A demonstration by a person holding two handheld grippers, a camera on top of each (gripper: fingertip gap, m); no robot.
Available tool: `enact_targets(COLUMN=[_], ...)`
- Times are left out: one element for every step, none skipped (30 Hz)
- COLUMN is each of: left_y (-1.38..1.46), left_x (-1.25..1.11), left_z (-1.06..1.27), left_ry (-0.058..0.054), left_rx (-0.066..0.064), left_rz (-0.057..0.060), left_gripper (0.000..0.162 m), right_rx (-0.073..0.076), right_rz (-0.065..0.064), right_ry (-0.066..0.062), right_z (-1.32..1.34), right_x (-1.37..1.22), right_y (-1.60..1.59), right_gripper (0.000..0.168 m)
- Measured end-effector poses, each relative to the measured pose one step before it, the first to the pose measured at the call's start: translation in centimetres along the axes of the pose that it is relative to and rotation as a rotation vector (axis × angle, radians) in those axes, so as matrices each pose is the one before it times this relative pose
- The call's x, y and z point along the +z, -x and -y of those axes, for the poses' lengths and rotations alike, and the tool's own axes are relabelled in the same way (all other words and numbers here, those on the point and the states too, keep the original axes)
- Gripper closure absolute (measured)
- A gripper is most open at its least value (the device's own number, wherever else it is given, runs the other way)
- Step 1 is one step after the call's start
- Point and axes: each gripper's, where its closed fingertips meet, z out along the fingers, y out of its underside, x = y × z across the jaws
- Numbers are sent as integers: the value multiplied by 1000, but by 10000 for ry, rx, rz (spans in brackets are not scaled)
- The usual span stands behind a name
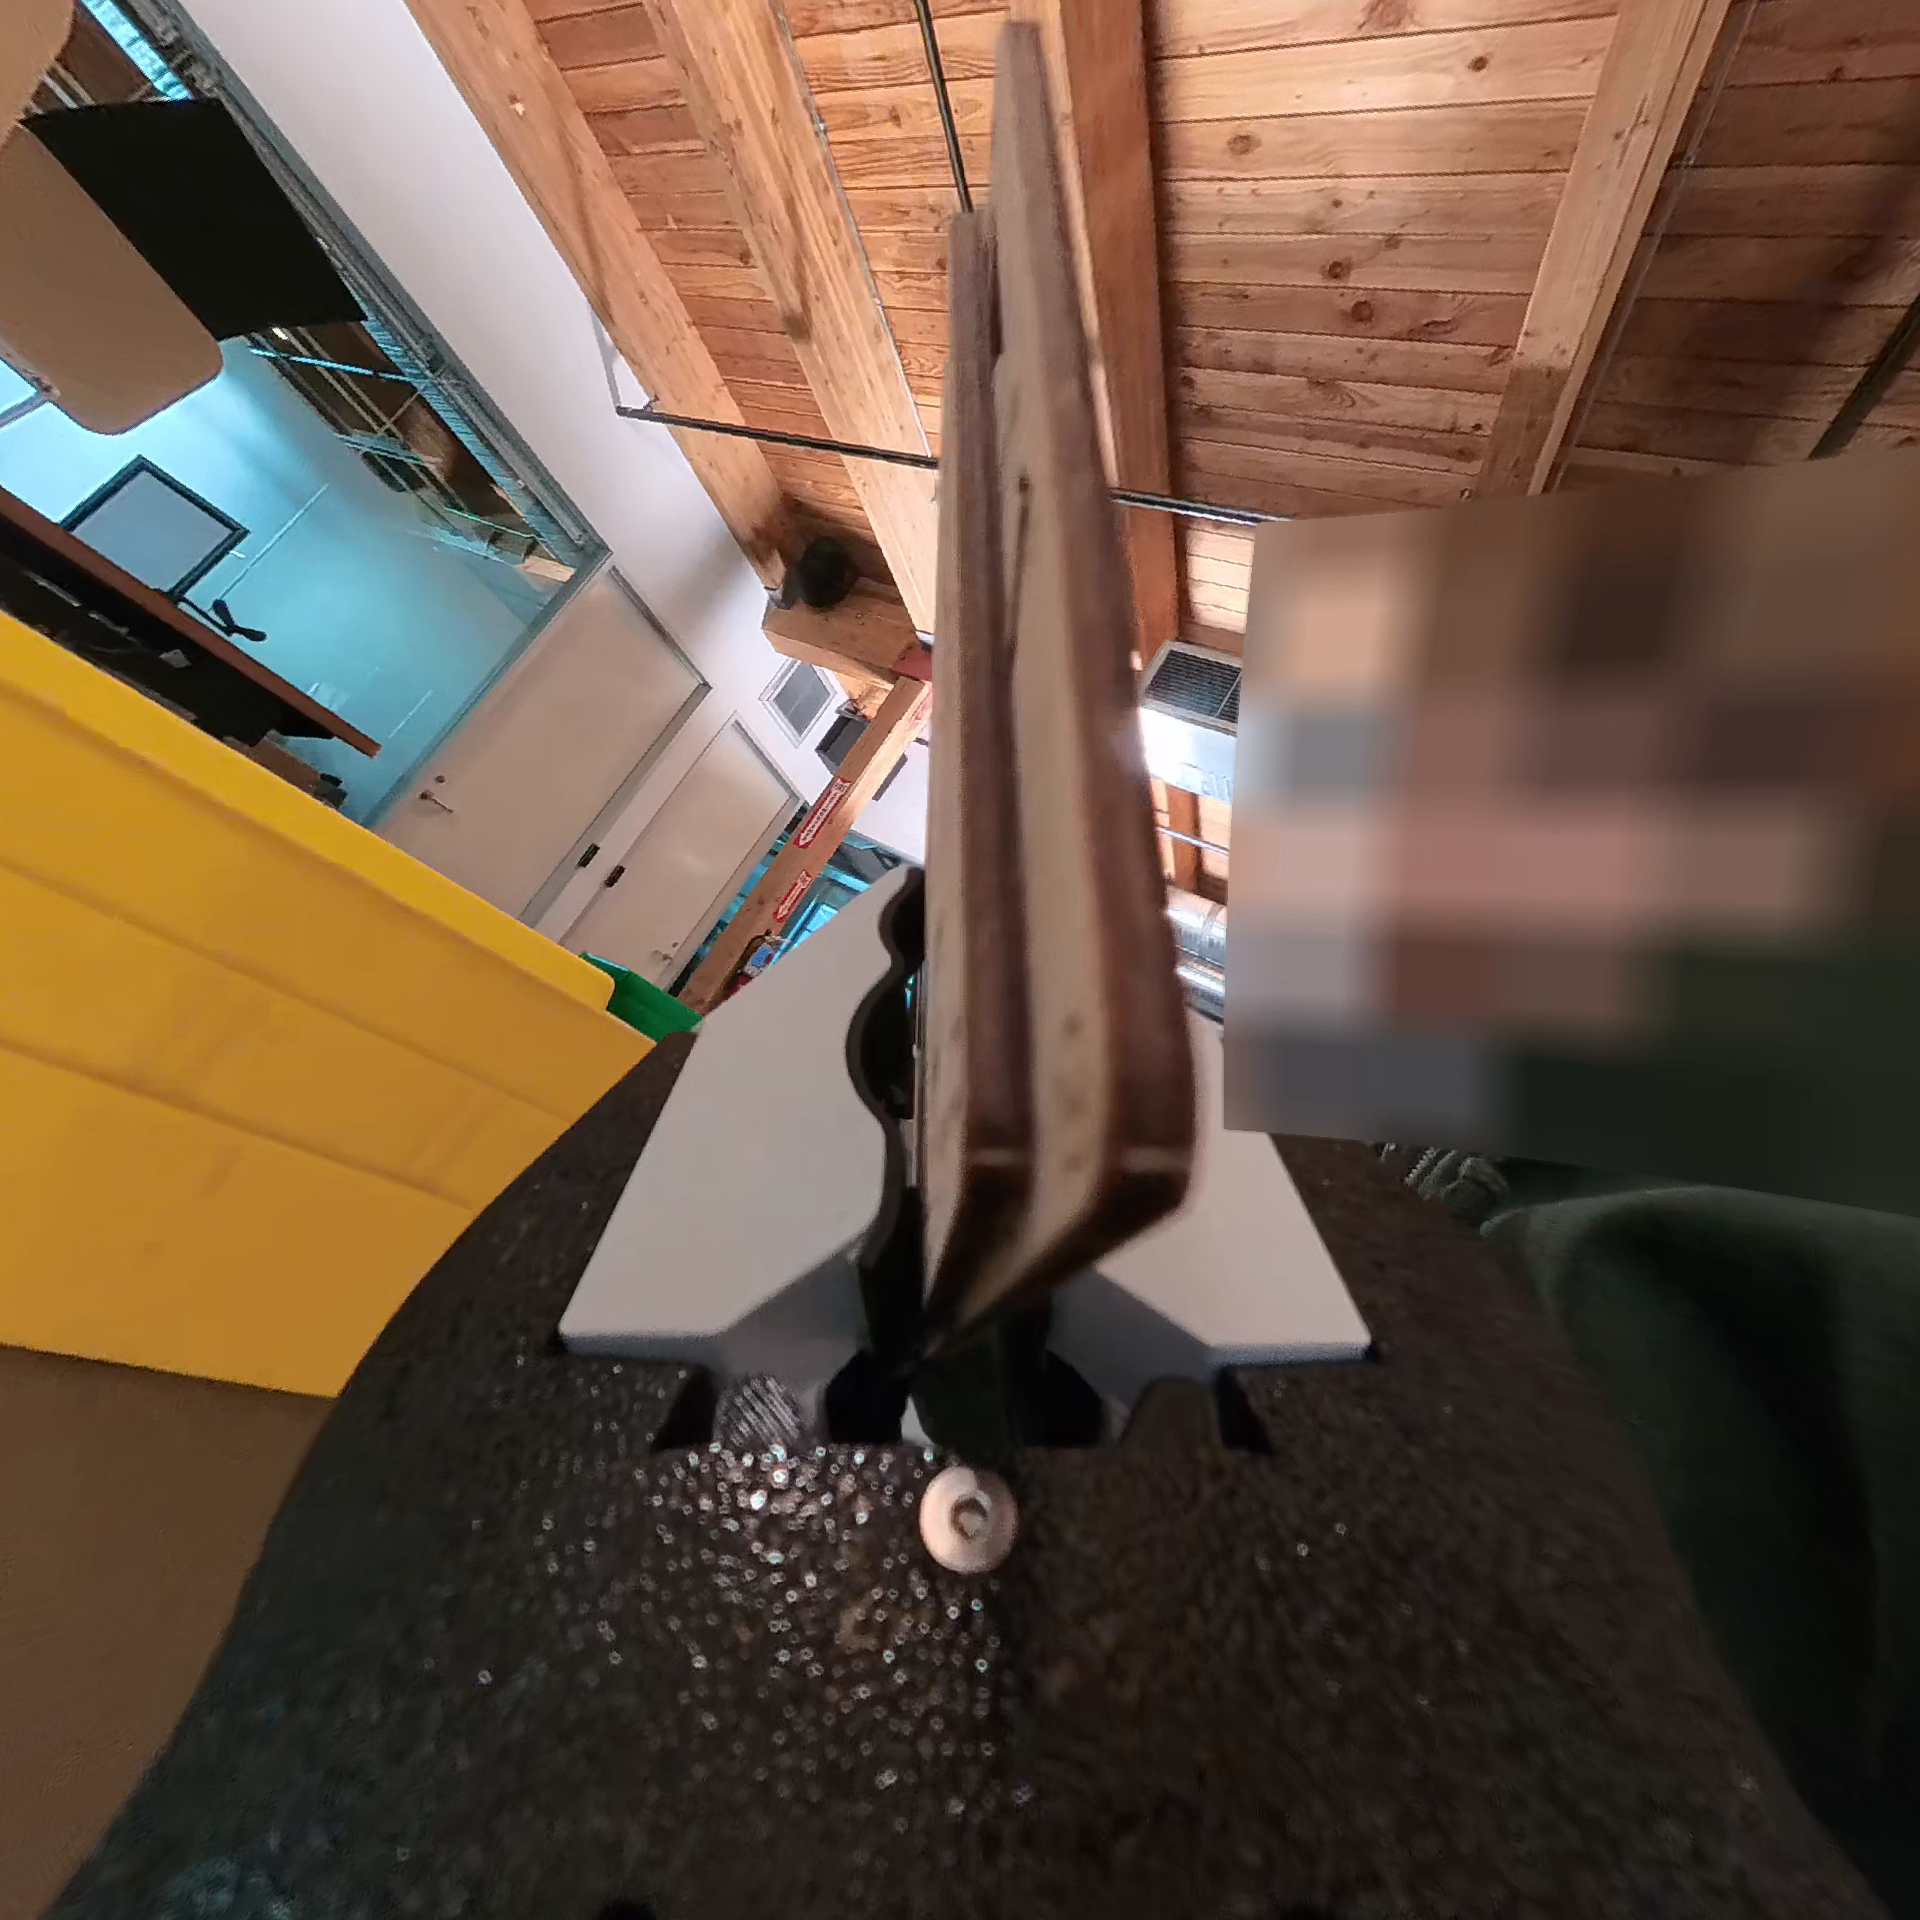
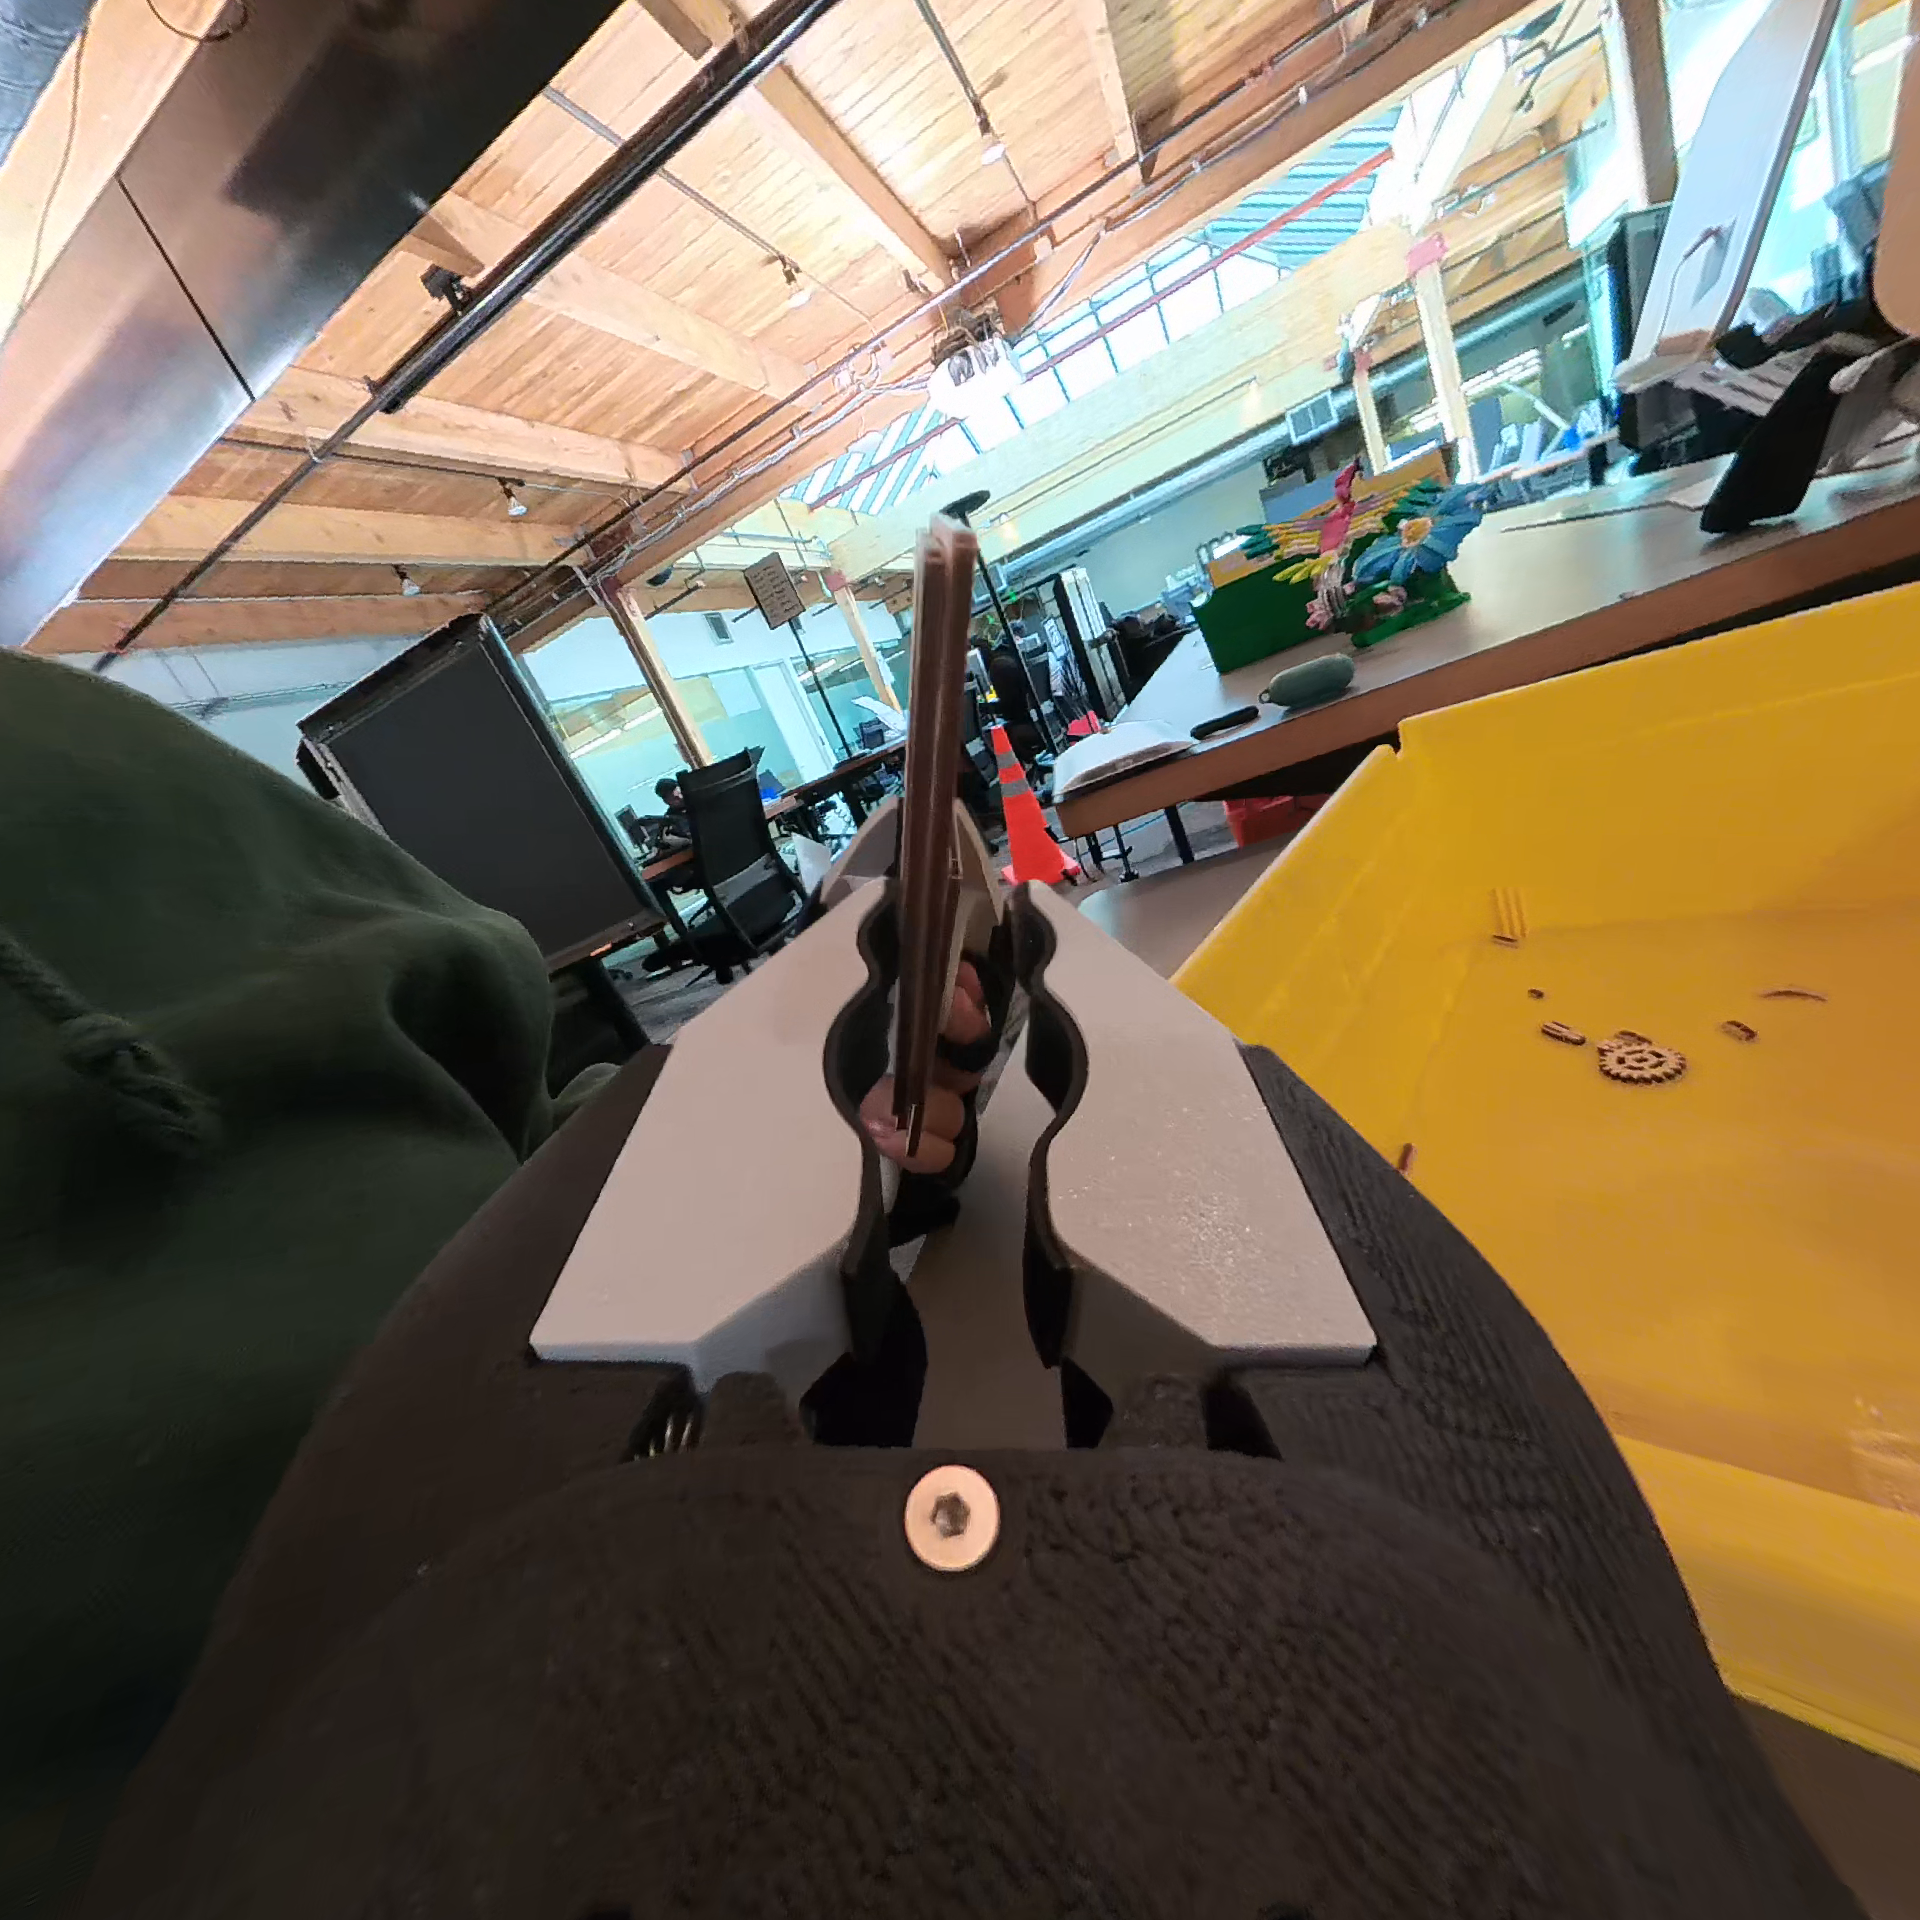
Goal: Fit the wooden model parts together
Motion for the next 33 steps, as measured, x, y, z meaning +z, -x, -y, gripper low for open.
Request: enact_targets(left_y=[119,120,158,125,108,121,139,127,11,-95,-97,-106,-2,186,331,366,339,468,545,540,553,503,327,191,126,186,331,434,377,370,372,220,78], left_x=[-41,-19,-11,-12,-7,26,53,77,129,218,334,383,408,449,482,502,527,550,610,648,675,668,614,502,339,219,100,16,-27,-33,-1,-19,-34], left_z=[-5,-17,-25,4,-20,-32,-35,-5,45,82,138,186,236,285,300,276,233,182,167,121,73,48,23,43,94,125,30,-121,-205,-245,-176,-35,21], left_ry=[28,17,6,-14,-1,6,18,17,18,53,95,111,111,103,98,90,94,102,81,86,96,120,156,164,89,15,-4,25,59,58,-8,-97,-85], left_rx=[36,-10,-37,-74,-70,-36,-5,47,131,124,63,82,46,-86,-230,-257,-174,-160,-184,-201,-235,-189,-63,26,75,49,-58,-166,-199,-173,-183,-160,-131], left_rz=[98,77,82,38,30,60,97,112,102,59,50,1,-3,29,58,34,15,99,152,150,171,161,44,-70,-109,-61,61,151,122,104,129,52,-22], left_gripper=[152,152,152,152,151,150,150,151,150,152,152,152,152,152,150,152,152,152,151,151,152,151,151,152,151,151,151,150,150,150,149,149,149], right_rx=[26,-21,-8,50,139,186,168,104,102,112,66,17,24,34,31,57,69,57,73,125,157,165,156,139,75,-44,-108,-86,-38,-12,48,143,188], right_rz=[15,17,17,-9,23,8,-36,-37,10,55,37,16,5,-35,-49,-48,-71,-120,-148,-142,-146,-158,-150,-81,-33,-69,-114,-154,-146,-129,-106,-53,-31], right_ry=[92,81,75,38,27,-17,-65,-98,-81,-81,-115,-156,-171,-182,-185,-167,-182,-203,-196,-215,-235,-227,-235,-256,-204,-123,-71,-68,-46,-52,-73,-66,-68], right_z=[-162,-131,-118,-51,-37,-15,17,41,66,144,254,343,362,386,360,332,346,370,382,443,511,517,496,456,292,84,-16,15,47,113,158,140,101], right_x=[14,12,4,-11,-16,-40,-46,-47,-42,-30,-42,-29,-9,18,11,-24,-57,-108,-134,-177,-209,-227,-212,-158,-70,-24,-43,-90,-145,-148,-145,-99,-82], right_y=[-37,5,18,-66,-71,-134,-200,-184,-106,-29,-27,-26,-32,-105,-146,-185,-262,-360,-419,-453,-481,-501,-454,-290,-125,-86,-106,-155,-190,-226,-245,-192,-154], right_gripper=[153,157,163,163,164,165,165,165,165,165,165,165,165,165,165,165,165,165,165,165,165,165,165,166,166,166,166,166,166,166,166,166,166])
